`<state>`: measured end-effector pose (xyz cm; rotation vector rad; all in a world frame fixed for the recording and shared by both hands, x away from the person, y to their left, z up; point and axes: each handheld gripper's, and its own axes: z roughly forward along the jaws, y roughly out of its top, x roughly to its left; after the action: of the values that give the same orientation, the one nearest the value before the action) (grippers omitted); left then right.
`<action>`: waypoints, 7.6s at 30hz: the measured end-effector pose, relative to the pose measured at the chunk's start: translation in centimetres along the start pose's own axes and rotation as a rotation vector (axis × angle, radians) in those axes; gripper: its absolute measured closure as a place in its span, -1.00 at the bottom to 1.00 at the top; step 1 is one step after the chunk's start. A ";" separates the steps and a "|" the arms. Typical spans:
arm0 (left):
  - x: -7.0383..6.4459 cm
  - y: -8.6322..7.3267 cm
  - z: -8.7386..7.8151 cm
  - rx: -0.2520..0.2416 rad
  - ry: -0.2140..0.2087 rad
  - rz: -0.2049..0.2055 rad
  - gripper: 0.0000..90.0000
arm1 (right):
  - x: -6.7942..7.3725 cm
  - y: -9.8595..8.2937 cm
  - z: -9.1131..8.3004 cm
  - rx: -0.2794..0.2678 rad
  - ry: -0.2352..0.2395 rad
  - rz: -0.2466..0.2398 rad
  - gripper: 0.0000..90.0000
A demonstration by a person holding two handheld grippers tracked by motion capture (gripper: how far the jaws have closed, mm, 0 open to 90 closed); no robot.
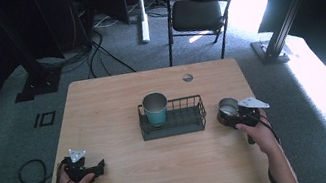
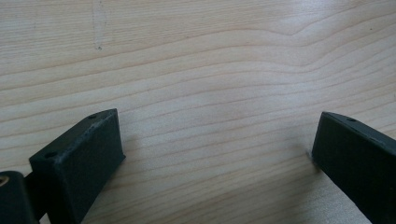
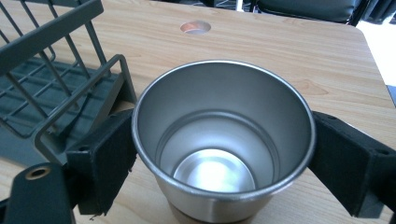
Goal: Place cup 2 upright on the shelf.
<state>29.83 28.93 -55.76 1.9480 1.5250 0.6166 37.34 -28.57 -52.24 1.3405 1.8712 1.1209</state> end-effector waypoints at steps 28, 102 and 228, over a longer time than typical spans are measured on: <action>0.0 0.0 0.0 0.000 0.000 0.001 -0.94 | -0.3 1.4 -1.1 0.006 -0.020 0.010 -0.70; 0.0 0.0 0.0 -0.001 0.001 0.001 -0.94 | 9.6 11.9 -1.3 -0.135 0.193 -0.111 -0.70; 0.0 0.0 0.0 -0.001 0.000 0.001 -0.94 | 3.2 -2.5 -3.6 0.101 0.156 -0.071 -0.74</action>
<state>29.83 28.93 -55.77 1.9485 1.5237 0.6178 32.15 -27.01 -52.58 1.2615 2.0960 1.1361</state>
